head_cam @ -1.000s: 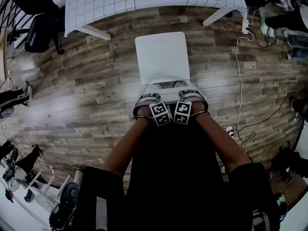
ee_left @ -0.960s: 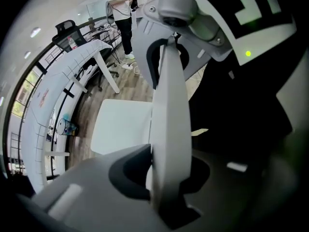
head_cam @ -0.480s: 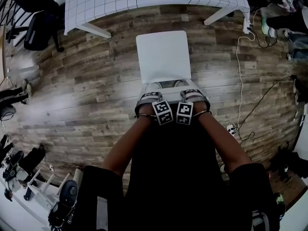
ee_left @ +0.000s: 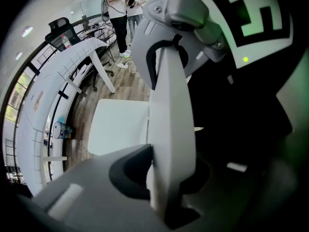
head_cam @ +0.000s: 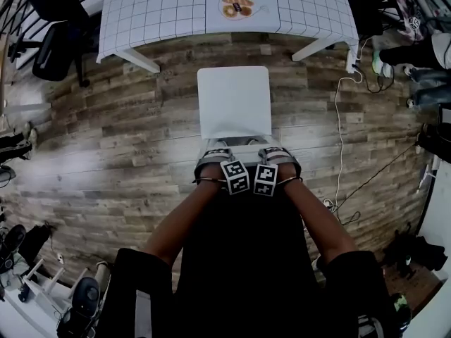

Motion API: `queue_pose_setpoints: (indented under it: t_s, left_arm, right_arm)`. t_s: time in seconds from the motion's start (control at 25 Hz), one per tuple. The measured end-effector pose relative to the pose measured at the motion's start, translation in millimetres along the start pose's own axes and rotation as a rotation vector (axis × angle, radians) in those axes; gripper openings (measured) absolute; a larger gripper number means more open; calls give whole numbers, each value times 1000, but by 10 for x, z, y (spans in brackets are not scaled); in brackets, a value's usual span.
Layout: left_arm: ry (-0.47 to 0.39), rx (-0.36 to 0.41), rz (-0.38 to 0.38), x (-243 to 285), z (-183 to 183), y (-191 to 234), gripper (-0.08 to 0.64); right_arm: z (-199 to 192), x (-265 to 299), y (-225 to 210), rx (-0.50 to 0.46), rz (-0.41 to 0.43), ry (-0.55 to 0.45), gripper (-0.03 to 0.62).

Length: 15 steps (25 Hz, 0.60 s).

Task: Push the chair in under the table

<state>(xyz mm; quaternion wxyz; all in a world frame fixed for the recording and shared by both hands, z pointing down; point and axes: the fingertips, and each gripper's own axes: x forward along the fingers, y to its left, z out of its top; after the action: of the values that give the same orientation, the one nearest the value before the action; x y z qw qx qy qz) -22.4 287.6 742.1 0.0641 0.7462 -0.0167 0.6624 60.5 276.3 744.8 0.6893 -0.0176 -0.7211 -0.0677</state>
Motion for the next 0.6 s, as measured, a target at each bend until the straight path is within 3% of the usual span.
queue_pose_setpoints:
  t_s: [0.6]
  left_arm:
    - [-9, -28, -25, -149, 40, 826, 92]
  right_arm:
    - [-24, -28, -830, 20, 18, -13, 74]
